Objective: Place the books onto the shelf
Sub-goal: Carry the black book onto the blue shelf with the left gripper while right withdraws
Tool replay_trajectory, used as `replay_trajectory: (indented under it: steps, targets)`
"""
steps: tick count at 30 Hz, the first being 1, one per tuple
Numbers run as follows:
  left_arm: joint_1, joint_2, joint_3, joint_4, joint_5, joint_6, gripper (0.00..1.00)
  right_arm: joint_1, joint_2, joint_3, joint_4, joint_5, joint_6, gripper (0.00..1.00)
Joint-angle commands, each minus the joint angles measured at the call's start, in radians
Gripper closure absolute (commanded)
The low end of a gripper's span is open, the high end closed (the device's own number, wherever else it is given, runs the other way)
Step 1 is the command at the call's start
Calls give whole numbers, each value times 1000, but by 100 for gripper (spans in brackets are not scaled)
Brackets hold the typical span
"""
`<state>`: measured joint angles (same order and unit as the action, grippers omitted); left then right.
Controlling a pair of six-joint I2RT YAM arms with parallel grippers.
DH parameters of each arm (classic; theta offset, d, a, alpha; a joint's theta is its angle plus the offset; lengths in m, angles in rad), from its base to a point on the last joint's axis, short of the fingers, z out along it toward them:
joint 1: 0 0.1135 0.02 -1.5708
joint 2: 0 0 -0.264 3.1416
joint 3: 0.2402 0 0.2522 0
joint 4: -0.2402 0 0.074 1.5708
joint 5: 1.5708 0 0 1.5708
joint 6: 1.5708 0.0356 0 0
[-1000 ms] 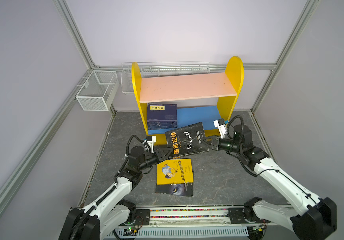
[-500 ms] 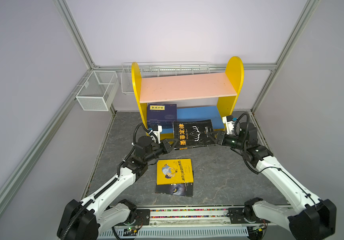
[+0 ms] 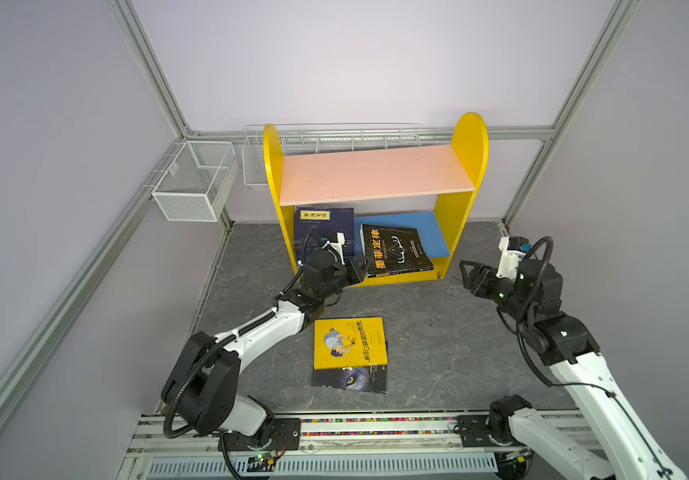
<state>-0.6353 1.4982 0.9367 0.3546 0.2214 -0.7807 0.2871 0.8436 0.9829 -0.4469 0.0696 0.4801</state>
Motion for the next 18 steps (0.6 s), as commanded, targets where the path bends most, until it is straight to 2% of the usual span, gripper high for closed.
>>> replay_trajectory:
  steps: [1,6,9,13,18]
  targets:
    - [-23,46,105,156,-46,31,100,-6,-5,6,-83,52,-48,33]
    - [-85,132,226,78,-168,99,100,-8,-18,0,-100,29,-66,33]
    - [-100,187,283,36,-238,88,100,-11,-25,-9,-100,25,-73,33]
    - [-102,263,376,-1,-246,89,100,-12,-31,-22,-96,17,-83,33]
    - [-102,356,501,-95,-201,122,100,-13,-24,-31,-84,-1,-83,32]
